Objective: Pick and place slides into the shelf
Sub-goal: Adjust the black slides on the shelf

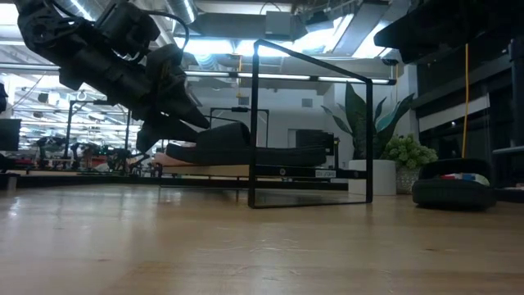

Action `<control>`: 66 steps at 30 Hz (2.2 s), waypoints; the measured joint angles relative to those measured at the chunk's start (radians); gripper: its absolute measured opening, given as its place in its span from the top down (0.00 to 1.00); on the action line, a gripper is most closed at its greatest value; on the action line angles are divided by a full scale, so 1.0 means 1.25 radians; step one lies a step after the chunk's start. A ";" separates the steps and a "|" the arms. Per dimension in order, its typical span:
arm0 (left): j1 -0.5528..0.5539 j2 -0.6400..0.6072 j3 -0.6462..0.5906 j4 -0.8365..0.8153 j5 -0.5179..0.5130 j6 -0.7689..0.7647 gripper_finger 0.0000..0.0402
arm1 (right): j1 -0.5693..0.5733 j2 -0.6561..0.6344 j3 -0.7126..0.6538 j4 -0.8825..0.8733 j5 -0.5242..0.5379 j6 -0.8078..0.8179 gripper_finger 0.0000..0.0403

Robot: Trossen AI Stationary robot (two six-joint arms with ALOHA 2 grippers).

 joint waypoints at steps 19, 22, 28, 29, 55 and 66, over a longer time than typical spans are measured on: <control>0.000 -0.001 0.001 0.002 0.000 0.020 0.98 | 0.000 0.000 0.000 0.000 0.000 0.000 0.95; -0.001 -0.001 0.001 0.002 0.001 0.017 0.99 | 0.000 0.000 0.000 0.000 0.000 0.000 0.95; -0.001 -0.001 0.001 0.029 0.004 0.014 1.00 | 0.000 0.000 0.000 0.000 0.000 0.000 0.95; -0.001 -0.001 0.001 0.037 0.004 0.014 1.00 | 0.000 0.000 0.000 0.000 0.000 0.000 0.95; -0.254 -0.029 0.001 0.152 -0.487 -0.081 1.00 | 0.000 0.000 0.000 -0.030 0.000 0.022 0.95; -0.315 0.119 0.060 0.221 -0.632 -0.132 1.00 | 0.000 0.000 0.000 -0.029 0.000 0.021 0.95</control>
